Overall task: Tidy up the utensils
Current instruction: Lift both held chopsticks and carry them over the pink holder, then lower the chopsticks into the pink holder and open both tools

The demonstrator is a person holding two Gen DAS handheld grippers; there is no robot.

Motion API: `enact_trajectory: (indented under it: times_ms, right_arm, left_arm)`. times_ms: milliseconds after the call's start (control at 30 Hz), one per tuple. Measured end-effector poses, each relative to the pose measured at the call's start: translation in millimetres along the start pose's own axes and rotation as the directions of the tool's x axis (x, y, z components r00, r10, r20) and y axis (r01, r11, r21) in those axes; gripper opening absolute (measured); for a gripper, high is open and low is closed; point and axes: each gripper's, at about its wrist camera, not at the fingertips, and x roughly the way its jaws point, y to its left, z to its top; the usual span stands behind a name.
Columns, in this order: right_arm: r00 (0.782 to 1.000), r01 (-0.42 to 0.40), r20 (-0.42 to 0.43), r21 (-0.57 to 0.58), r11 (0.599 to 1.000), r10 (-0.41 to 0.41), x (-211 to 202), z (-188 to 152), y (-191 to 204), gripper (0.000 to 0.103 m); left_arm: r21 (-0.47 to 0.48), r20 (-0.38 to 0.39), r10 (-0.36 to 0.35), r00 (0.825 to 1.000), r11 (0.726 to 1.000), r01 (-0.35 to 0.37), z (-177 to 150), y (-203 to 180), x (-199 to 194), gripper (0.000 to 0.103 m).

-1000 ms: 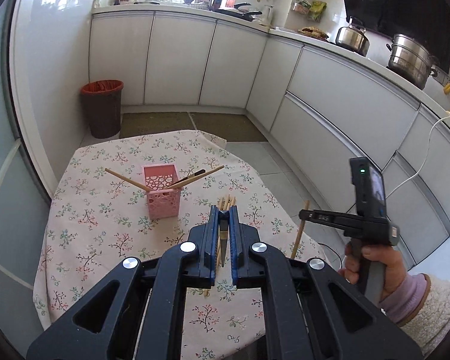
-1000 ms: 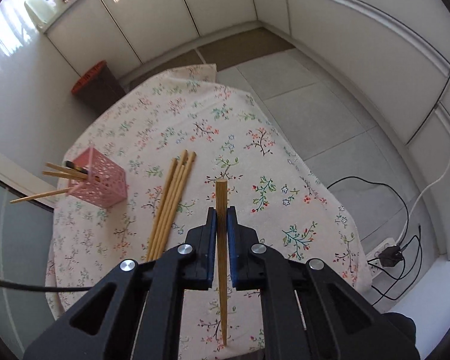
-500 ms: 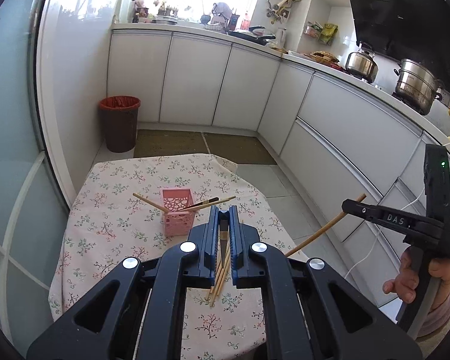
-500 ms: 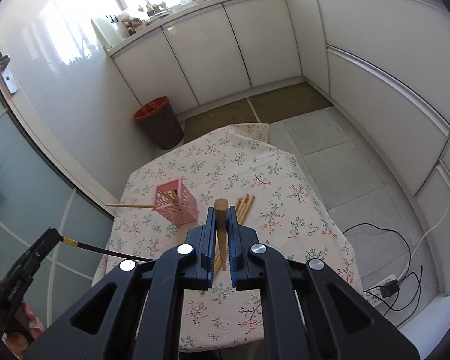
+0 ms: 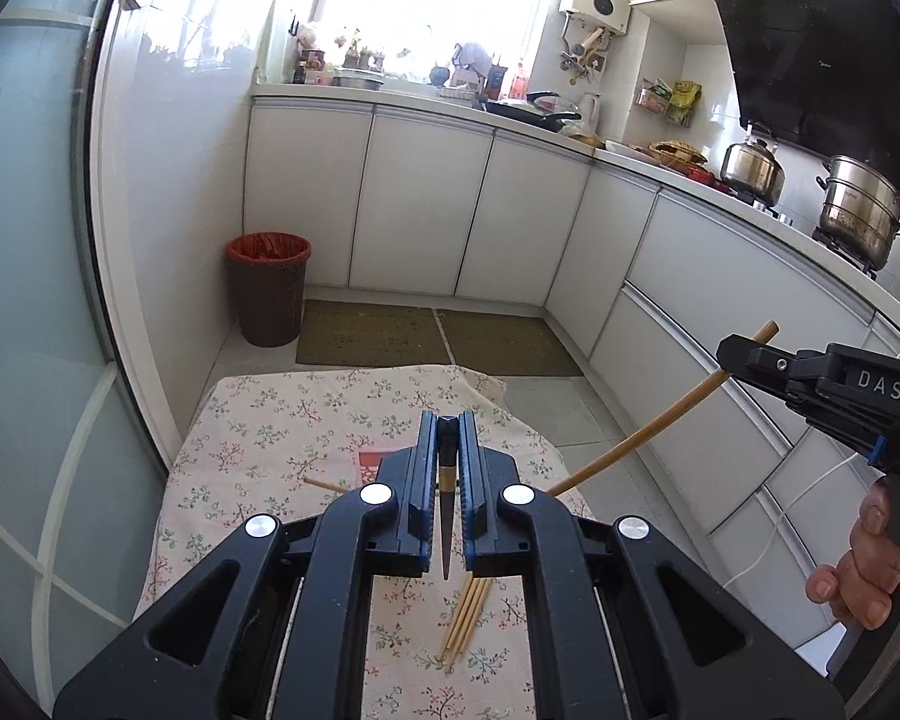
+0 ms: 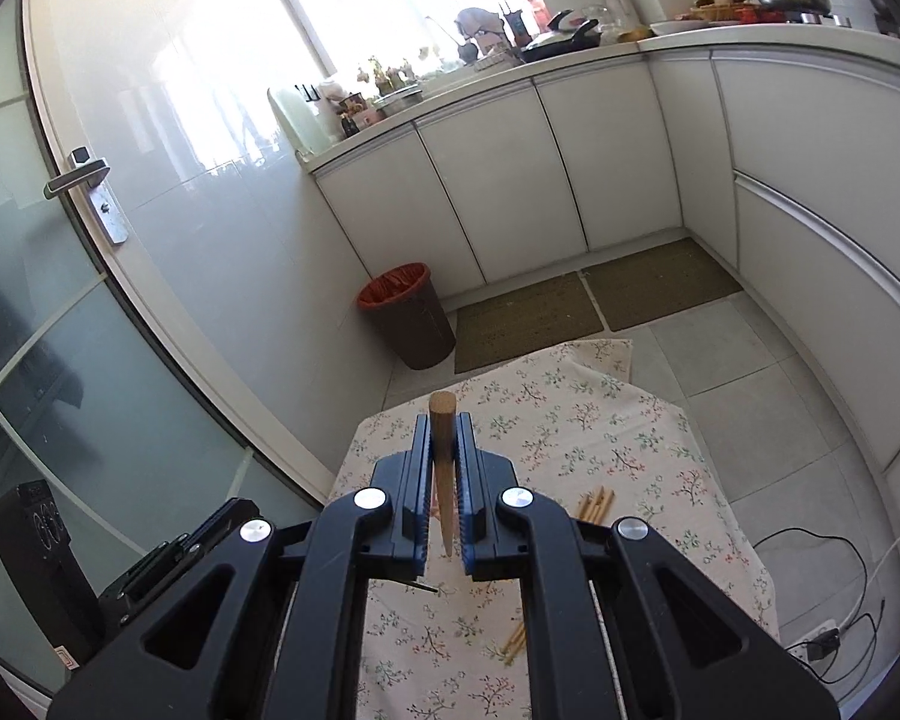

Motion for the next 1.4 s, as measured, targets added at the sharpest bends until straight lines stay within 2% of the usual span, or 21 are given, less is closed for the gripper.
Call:
enact_trajectory:
  times_ms: [233, 400, 600, 733, 833, 1167, 1400]
  right_arm:
    - [0.999, 0.012, 0.039, -0.032, 0.999, -0.011, 37.9, 23.8, 15.0, 0.008]
    - [1.000, 0.021, 0.017, -0.028, 0.999, -0.020, 79.9, 29.7, 9.3, 0.008]
    - [0.999, 0.027, -0.020, -0.021, 0.999, -0.028, 125.1, 21.0, -5.5, 0.008]
    - [0.999, 0.032, -0.029, -0.032, 0.999, -0.033, 146.9, 15.5, -7.9, 0.008]
    - [0.999, 0.035, -0.032, -0.041, 0.999, -0.037, 157.2, 13.0, -6.1, 0.008]
    - [0.997, 0.052, -0.061, -0.067, 0.996, -0.056, 184.2, 2.5, 6.0, 0.008]
    - [0.993, 0.049, -0.107, -0.071, 0.996, -0.057, 217.6, -12.2, 10.4, 0.011]
  left_arm:
    - [-0.022, 0.022, 0.052, 0.998, 0.998, -0.051, 25.0, 10.8, 30.0, 0.006]
    - [-0.021, 0.010, 0.097, 0.995, 0.995, -0.097, 30.9, 16.3, 64.1, 0.006]
    - [-0.022, -0.032, 0.133, 0.991, 0.991, -0.134, 20.4, 26.7, 107.1, 0.006]
    - [-0.036, -0.099, 0.092, 0.991, 0.995, -0.096, 5.5, 34.8, 133.1, 0.008]
    - [-0.080, -0.113, 0.075, 0.991, 0.993, -0.084, 2.4, 43.7, 134.5, 0.008]
    - [-0.127, -0.050, 0.059, 0.997, 0.990, -0.065, 18.7, 52.8, 107.6, 0.011]
    - [-0.139, -0.083, 0.103, 0.991, 0.984, -0.114, 10.5, 62.1, 111.2, 0.012]
